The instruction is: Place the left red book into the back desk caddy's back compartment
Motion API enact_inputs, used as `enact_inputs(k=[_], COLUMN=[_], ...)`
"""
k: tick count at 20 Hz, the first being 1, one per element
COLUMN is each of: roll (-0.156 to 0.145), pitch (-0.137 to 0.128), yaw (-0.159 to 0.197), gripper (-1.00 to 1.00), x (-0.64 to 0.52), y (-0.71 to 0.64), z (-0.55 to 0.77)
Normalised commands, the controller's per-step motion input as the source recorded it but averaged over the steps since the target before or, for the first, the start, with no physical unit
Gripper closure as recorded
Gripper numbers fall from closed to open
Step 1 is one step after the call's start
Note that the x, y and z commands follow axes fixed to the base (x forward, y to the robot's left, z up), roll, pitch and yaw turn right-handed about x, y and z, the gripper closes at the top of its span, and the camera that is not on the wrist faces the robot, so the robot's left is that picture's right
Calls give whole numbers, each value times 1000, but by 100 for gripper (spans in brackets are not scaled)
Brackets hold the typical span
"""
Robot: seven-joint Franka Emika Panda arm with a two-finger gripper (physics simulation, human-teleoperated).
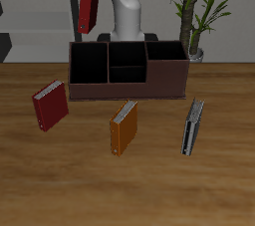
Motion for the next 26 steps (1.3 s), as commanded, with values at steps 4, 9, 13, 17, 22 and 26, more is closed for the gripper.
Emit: enact_inputs(k=[4,9,13,17,22,26], roll=[4,-3,22,29,-15,-32], pitch=[27,9,10,4,22,23], yaw=[-2,26,38,-12,10,-10], gripper=[100,100,100,100,100,100], x=[-203,-197,-329,-251,-168,-80], y=[67,-4,111,91,13,-105], z=[-33,-6,-77,-45,-159,-208])
